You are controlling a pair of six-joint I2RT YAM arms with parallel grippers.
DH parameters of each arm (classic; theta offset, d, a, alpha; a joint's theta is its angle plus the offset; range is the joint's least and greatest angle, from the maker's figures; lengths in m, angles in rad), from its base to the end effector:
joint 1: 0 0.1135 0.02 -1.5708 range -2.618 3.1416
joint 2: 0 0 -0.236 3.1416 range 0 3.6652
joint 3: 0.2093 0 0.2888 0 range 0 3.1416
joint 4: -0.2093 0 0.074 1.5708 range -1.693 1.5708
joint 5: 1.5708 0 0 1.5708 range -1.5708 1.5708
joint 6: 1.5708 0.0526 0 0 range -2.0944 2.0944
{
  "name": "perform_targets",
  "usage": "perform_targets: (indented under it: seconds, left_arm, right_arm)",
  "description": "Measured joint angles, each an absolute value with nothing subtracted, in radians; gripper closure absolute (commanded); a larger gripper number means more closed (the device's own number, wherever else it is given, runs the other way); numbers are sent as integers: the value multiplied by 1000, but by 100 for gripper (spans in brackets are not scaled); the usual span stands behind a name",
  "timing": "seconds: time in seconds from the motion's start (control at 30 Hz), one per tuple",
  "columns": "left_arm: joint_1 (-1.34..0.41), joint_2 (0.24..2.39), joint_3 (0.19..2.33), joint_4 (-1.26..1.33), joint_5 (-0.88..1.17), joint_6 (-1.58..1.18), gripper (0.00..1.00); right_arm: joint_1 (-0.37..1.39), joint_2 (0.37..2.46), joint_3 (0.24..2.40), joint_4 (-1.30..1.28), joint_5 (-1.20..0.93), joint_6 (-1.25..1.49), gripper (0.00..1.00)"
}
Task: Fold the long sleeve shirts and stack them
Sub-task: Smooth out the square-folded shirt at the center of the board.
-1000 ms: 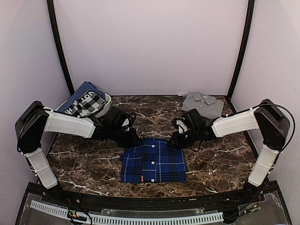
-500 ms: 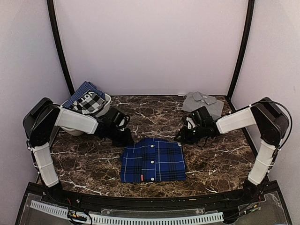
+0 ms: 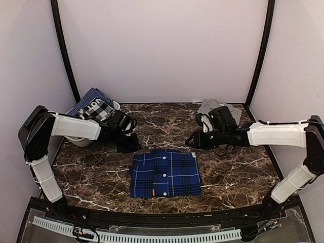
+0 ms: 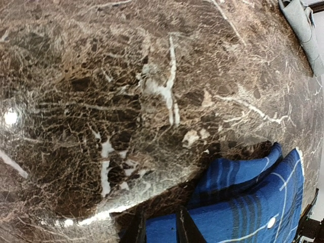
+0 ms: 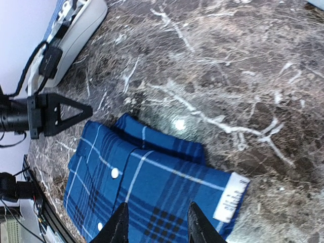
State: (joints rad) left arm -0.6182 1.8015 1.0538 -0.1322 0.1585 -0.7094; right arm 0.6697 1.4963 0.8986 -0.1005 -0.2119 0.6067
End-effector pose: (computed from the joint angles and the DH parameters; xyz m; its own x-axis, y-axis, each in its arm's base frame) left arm 0.3229 -0.2398 0.0981 -0.9027 -0.1473 -0.4043 0.0873 0.8573 -0.5074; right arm 0.2799 0.2357 0.1588 -0.8321 0.0522 -0.5522 -0.3150 0.7750 0.5478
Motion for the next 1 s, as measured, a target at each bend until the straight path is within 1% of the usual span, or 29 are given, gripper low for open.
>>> perform_targets:
  seconds: [0.23,0.3,0.33,0.43,0.6,0.8,0.93,1.0]
  left_arm:
    - [-601,1736,1081,-158,157,-695,74]
    - [-591,1715,1081,-172,157,-691,69]
    - [-589,1703,1081,-180,157,-690,65]
    - [-582,1669,1079,-204,157,-685,61]
    - [-580,1599,1036,-235,168,-668,55]
    - [-580,1533,937,-263,229,-649,46]
    - [-580,1493,868,-270,265,-643,38]
    - [-580,1471,839,-273,279,-641,31]
  right_arm:
    - [823,1499,864,-97,-216,629,63]
    - [852,1505,829,-85,-224,642,63]
    - [864,1509,804,-80,-229,650,63]
    - [891,1515,731,-66,-239,676,63]
    - [910,1518,647,-17,-253,717,63]
    - [912,1497,632,3,-249,743,62]
    - [913,1469,640,-34,-230,743,62]
    - [915,1460,657,-64,-216,742,62]
